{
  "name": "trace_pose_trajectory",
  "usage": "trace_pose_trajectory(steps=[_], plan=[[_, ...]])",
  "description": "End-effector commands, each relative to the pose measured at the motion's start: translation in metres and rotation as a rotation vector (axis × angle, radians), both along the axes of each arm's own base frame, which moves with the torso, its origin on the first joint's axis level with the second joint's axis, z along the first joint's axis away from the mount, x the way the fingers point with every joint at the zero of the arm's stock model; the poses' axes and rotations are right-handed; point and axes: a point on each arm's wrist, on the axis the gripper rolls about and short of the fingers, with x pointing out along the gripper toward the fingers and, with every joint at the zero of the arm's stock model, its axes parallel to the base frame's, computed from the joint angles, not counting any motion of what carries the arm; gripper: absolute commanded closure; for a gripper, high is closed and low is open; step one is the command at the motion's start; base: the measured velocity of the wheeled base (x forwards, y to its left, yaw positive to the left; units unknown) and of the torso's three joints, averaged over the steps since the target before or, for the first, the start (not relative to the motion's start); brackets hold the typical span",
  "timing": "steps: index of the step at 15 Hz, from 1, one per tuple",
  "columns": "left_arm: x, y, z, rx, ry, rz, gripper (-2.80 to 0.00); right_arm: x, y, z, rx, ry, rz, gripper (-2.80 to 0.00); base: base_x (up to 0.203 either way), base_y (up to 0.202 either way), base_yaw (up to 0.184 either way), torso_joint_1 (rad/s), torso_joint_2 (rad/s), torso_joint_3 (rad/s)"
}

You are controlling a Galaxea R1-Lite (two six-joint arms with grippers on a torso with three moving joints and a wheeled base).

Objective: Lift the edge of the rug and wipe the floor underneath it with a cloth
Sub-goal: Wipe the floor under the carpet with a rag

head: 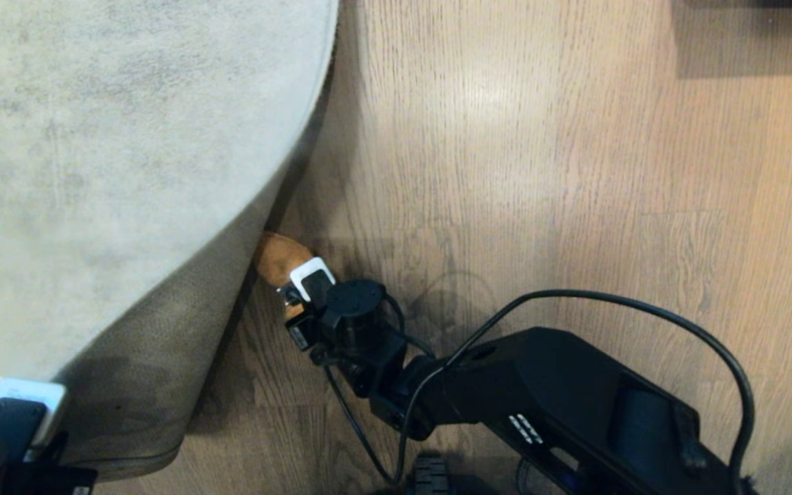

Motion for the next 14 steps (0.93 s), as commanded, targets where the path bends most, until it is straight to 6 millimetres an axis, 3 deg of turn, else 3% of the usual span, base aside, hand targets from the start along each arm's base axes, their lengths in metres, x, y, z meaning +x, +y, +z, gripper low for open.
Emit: trace_pose_trajectory(steps=[1, 8, 11, 14], plan=[[0.0, 0.0, 0.0, 0.004, 0.0, 0.003, 0.0, 0.009, -0.012, 0.023, 0.034, -0.031, -0.039, 0.0, 0.0, 0.0, 0.0, 0.0, 0.0, 0.0], [-0.002, 0.0, -0.003, 0.008, 0.006, -0.01, 0.0, 0.03, -0.049, 0.062, 0.074, -0.077, -0.116, 0.0, 0.0, 0.0, 0.0, 0.0, 0.0, 0.0], [-0.002, -0.001, -0.003, 0.009, 0.008, -0.013, 0.0, 0.033, -0.073, 0.062, 0.03, -0.05, -0.153, 0.0, 0.0, 0.0, 0.0, 0.0, 0.0, 0.0], [-0.002, -0.001, -0.003, 0.009, 0.008, -0.013, 0.0, 0.024, -0.097, 0.053, -0.023, -0.001, -0.173, 0.0, 0.0, 0.0, 0.0, 0.0, 0.0, 0.0]])
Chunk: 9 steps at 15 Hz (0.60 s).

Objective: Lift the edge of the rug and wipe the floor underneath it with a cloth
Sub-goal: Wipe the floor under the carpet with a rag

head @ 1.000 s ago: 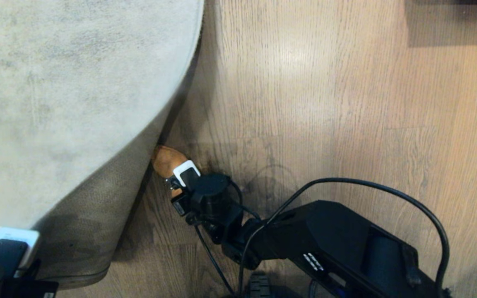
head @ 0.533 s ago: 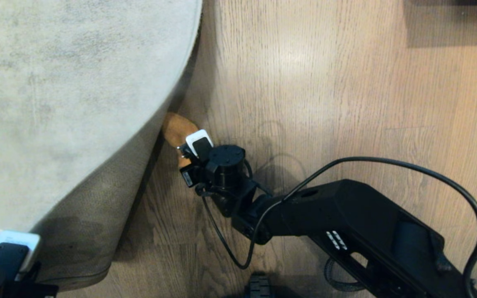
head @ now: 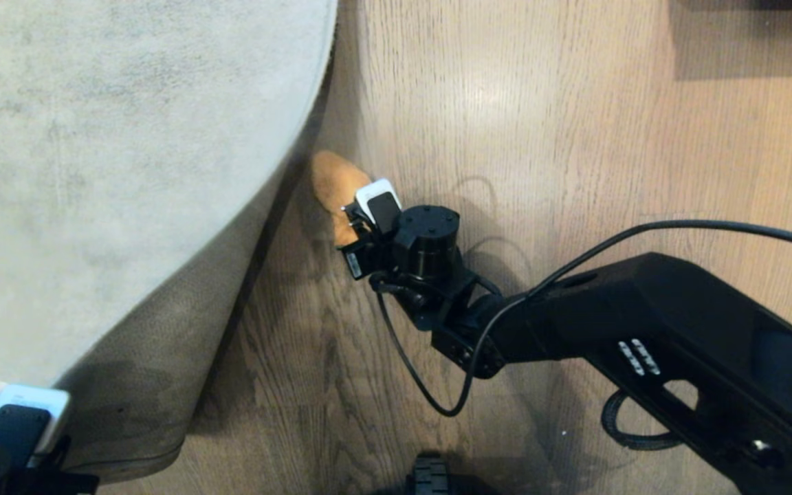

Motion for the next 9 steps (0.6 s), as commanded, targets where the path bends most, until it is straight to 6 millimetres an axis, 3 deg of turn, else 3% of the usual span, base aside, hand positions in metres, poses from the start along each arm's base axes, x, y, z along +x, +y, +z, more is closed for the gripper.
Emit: trace_pose_trajectory(steps=[1, 5, 9], plan=[[0.0, 0.0, 0.0, 0.002, -0.003, 0.004, 0.0, -0.014, -0.021, -0.006, -0.046, 0.053, -0.016, 0.0, 0.0, 0.0, 0.0, 0.0, 0.0, 0.0], [0.0, 0.0, 0.0, 0.0, -0.004, 0.005, 0.0, -0.061, -0.039, -0.04, -0.134, 0.151, 0.03, 0.0, 0.0, 0.0, 0.0, 0.0, 0.0, 0.0], [0.0, 0.001, 0.0, 0.001, -0.005, 0.008, 0.0, -0.139, 0.009, -0.063, -0.194, 0.178, 0.25, 0.0, 0.0, 0.0, 0.0, 0.0, 0.0, 0.0]])
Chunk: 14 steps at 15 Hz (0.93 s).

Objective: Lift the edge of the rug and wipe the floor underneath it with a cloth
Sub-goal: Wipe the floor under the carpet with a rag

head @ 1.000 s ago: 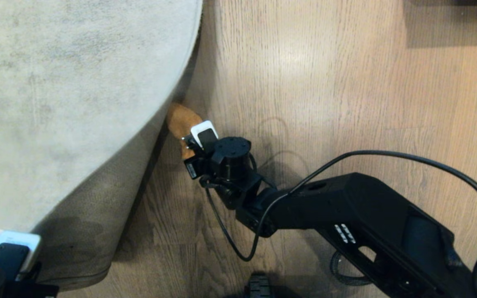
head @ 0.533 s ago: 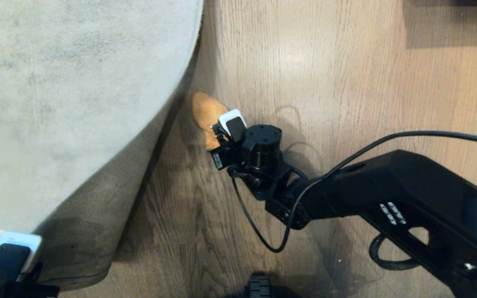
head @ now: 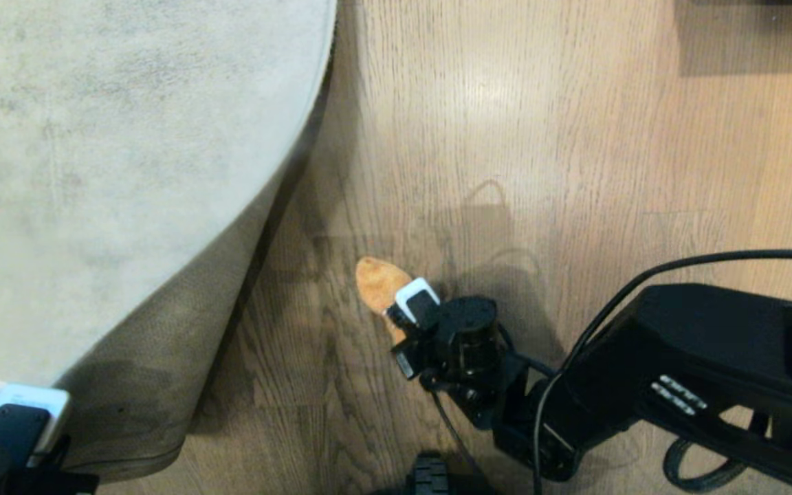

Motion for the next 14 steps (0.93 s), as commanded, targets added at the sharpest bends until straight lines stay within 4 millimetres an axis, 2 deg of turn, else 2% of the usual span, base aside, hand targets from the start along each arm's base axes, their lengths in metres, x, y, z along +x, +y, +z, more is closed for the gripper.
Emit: trace_pose_trajectory(steps=[1, 3, 8, 11, 14], plan=[[0.0, 0.0, 0.001, 0.001, -0.007, 0.005, 0.0, -0.044, 0.031, -0.009, -0.008, 0.007, 0.143, 0.0, 0.0, 0.0, 0.0, 0.0, 0.0, 0.0], [-0.001, 0.001, 0.001, 0.0, -0.008, 0.007, 0.0, -0.066, 0.05, -0.03, -0.041, 0.033, 0.21, 0.0, 0.0, 0.0, 0.0, 0.0, 0.0, 0.0], [-0.001, 0.001, 0.001, -0.002, -0.012, 0.009, 0.0, -0.083, 0.084, -0.068, -0.064, 0.051, 0.279, 0.0, 0.0, 0.0, 0.0, 0.0, 0.0, 0.0], [-0.002, 0.001, 0.001, -0.001, -0.009, 0.008, 0.0, -0.079, 0.101, -0.086, -0.056, 0.045, 0.286, 0.0, 0.0, 0.0, 0.0, 0.0, 0.0, 0.0], [-0.003, 0.002, -0.001, 0.002, -0.003, 0.008, 0.0, -0.069, 0.118, -0.094, -0.026, 0.028, 0.282, 0.0, 0.0, 0.0, 0.0, 0.0, 0.0, 0.0]])
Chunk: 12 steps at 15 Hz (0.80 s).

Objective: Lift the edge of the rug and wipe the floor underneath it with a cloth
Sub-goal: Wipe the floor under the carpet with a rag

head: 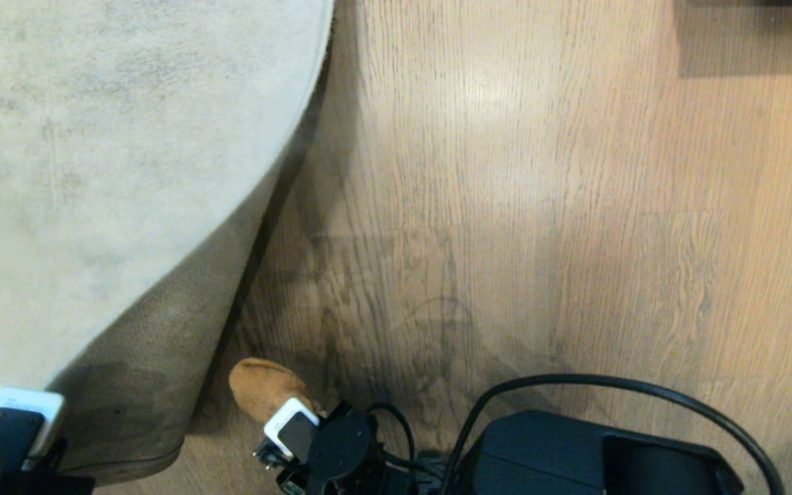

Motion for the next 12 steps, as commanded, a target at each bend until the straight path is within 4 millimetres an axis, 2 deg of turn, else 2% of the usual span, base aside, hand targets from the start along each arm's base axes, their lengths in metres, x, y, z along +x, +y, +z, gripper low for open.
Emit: trace_pose_trajectory(steps=[1, 4, 7, 10, 12], plan=[[0.0, 0.0, -0.001, 0.004, 0.002, 0.004, 0.0, 0.009, 0.014, -0.017, 0.007, -0.005, -0.006, 0.0, 0.0, 0.0, 0.0, 0.0, 0.0, 0.0], [-0.001, 0.0, -0.002, 0.006, 0.005, 0.002, 0.0, 0.029, 0.031, -0.015, 0.044, -0.023, -0.028, 0.0, 0.0, 0.0, 0.0, 0.0, 0.0, 0.0], [-0.001, 0.001, -0.002, 0.007, 0.008, 0.002, 0.0, 0.063, 0.037, -0.004, 0.095, -0.051, -0.081, 0.0, 0.0, 0.0, 0.0, 0.0, 0.0, 0.0], [-0.001, 0.0, -0.002, 0.007, 0.007, 0.001, 0.0, 0.105, 0.025, 0.008, 0.123, -0.076, -0.161, 0.0, 0.0, 0.0, 0.0, 0.0, 0.0, 0.0], [-0.001, 0.0, -0.002, 0.007, 0.008, -0.001, 0.0, 0.122, 0.014, 0.022, 0.144, -0.092, -0.197, 0.0, 0.0, 0.0, 0.0, 0.0, 0.0, 0.0]])
